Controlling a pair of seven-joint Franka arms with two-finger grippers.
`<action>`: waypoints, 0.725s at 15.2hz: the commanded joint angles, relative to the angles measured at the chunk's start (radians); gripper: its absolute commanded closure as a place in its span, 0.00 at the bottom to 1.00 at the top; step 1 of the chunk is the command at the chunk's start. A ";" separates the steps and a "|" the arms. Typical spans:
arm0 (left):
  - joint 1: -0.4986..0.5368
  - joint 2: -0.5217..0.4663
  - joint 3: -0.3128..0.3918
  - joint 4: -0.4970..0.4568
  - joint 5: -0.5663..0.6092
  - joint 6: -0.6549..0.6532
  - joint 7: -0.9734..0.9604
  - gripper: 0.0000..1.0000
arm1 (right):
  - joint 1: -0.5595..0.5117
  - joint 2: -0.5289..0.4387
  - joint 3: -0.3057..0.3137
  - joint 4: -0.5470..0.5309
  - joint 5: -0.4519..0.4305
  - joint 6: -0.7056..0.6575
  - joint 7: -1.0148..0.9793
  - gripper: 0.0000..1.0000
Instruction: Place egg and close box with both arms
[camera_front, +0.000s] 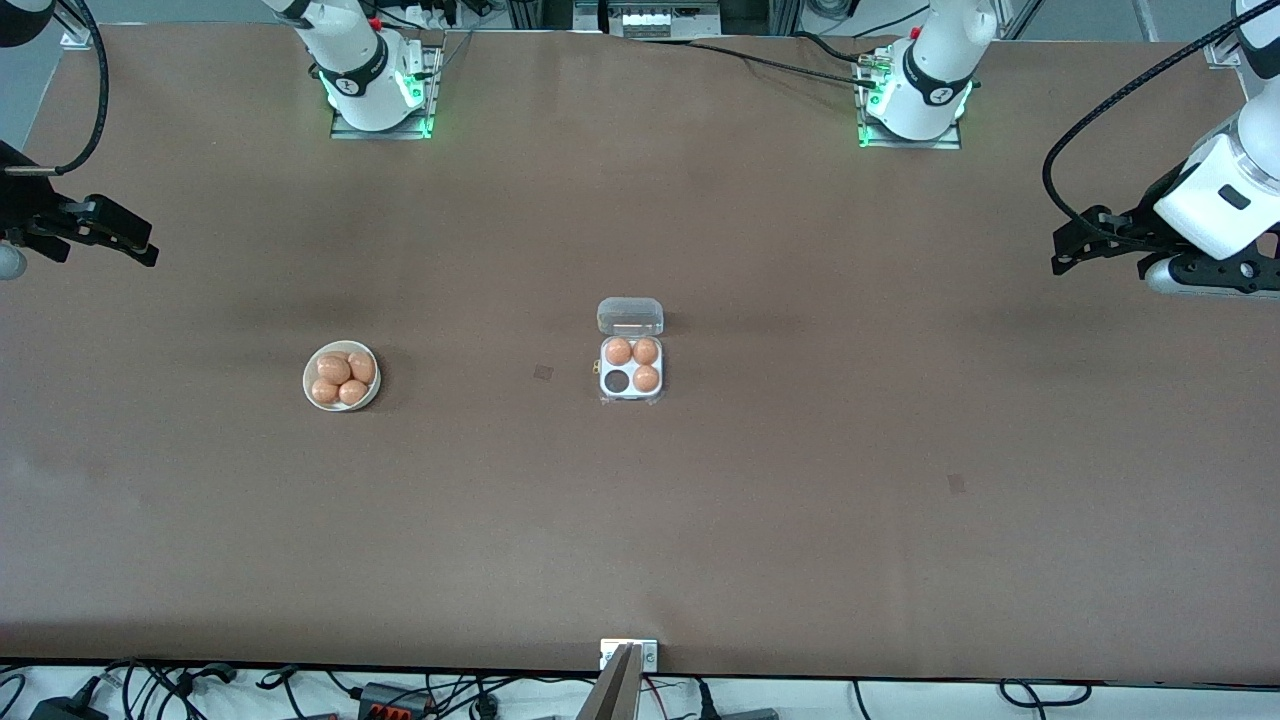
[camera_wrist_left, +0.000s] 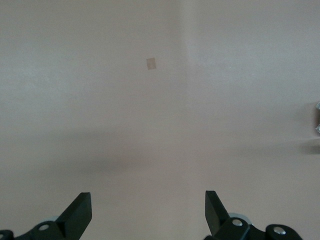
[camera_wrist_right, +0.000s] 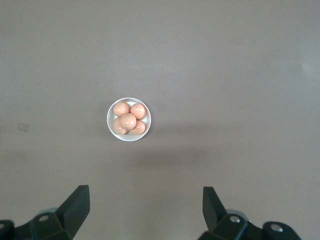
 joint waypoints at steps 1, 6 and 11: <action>0.005 -0.008 -0.007 0.014 0.009 -0.022 -0.006 0.00 | -0.005 0.026 0.003 -0.009 0.012 0.021 0.003 0.00; 0.005 -0.008 -0.007 0.014 0.009 -0.022 -0.006 0.00 | -0.005 0.128 0.003 -0.003 0.076 0.067 0.003 0.00; 0.005 -0.008 -0.007 0.014 0.009 -0.022 -0.006 0.00 | 0.068 0.269 0.006 -0.001 0.062 0.205 -0.001 0.00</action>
